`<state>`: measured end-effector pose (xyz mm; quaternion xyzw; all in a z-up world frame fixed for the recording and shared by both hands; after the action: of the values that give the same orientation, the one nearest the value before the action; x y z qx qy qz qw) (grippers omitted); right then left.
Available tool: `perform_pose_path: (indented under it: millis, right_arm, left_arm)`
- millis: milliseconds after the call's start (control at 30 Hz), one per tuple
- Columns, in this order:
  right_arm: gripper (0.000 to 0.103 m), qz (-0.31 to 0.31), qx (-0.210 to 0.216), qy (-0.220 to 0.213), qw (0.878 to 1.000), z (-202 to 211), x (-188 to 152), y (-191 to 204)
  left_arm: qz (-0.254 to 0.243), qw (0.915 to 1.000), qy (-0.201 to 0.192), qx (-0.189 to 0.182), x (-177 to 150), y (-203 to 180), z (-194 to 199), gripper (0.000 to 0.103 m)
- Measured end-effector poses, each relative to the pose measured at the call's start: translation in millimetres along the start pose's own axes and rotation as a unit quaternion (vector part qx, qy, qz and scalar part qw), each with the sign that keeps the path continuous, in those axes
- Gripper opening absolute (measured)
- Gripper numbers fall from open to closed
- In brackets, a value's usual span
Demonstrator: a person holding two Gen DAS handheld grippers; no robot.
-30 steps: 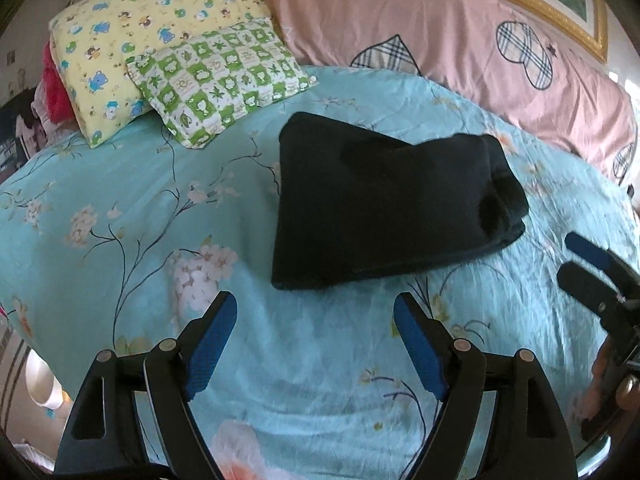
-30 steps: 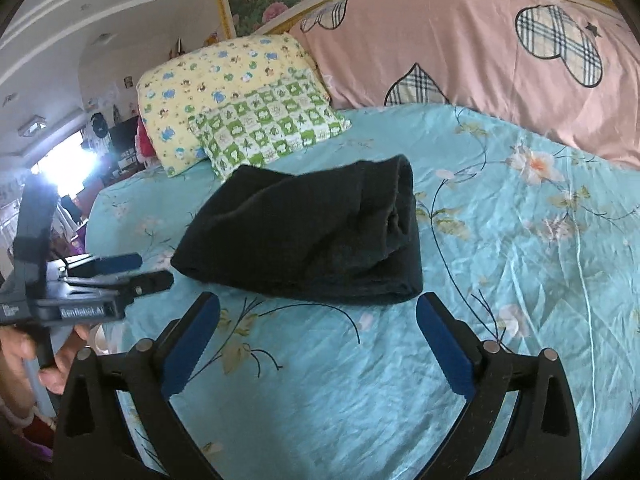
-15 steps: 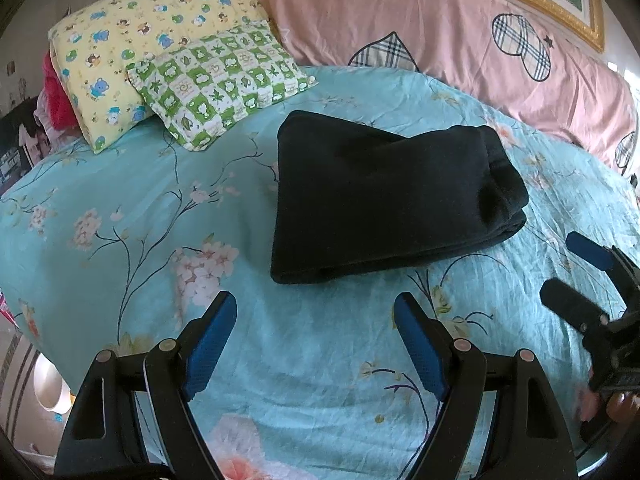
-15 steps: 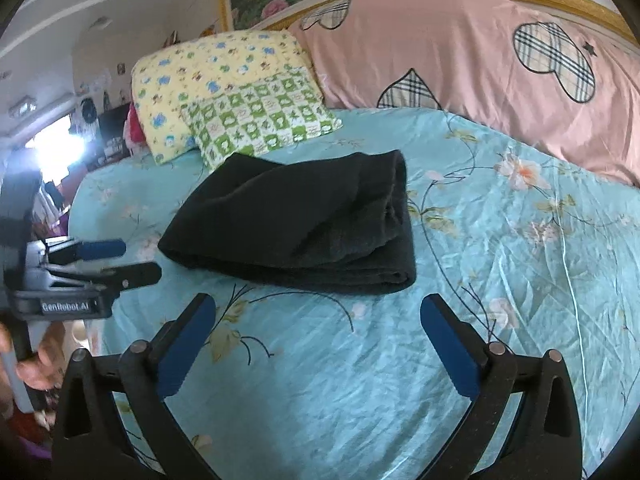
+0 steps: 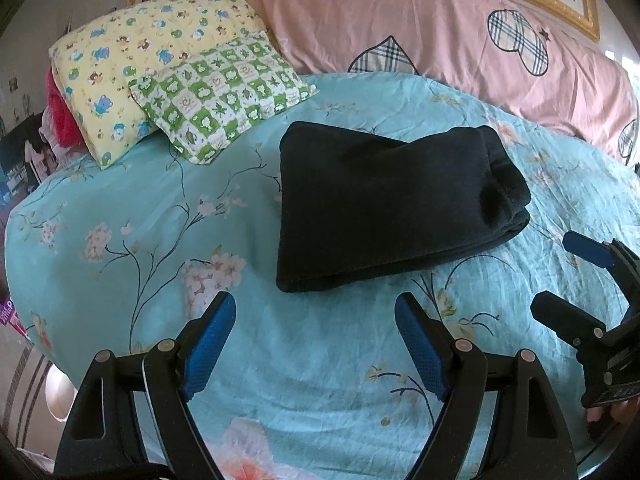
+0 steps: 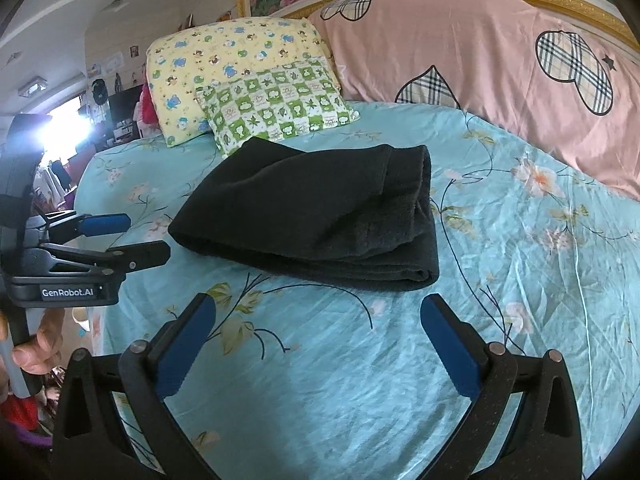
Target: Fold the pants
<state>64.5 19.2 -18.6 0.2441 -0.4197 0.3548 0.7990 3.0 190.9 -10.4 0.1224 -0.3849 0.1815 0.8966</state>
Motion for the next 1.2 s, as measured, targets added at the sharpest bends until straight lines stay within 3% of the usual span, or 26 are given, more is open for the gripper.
perform_pose_path:
  millis: [1200]
  right_arm:
    - [0.102,-0.005,0.031,-0.001,1.000,-3.8,6.9,4.8]
  left_arm:
    - [-0.014,0.9999,0.000,-0.002,3.4,-8.1,-4.2,0.083]
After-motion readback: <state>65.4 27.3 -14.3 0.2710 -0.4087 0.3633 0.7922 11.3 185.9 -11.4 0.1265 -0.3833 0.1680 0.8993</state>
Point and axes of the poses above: each gripper's, at about its wrist camera, not at the fingertips, and z roughly against the way its jaws point, y to its left, x to its top, the point moved 1 cm from there along -z, roughly the way its jaws point, and after that the axes turned 1 degree about -z, right-handed, at the moved point
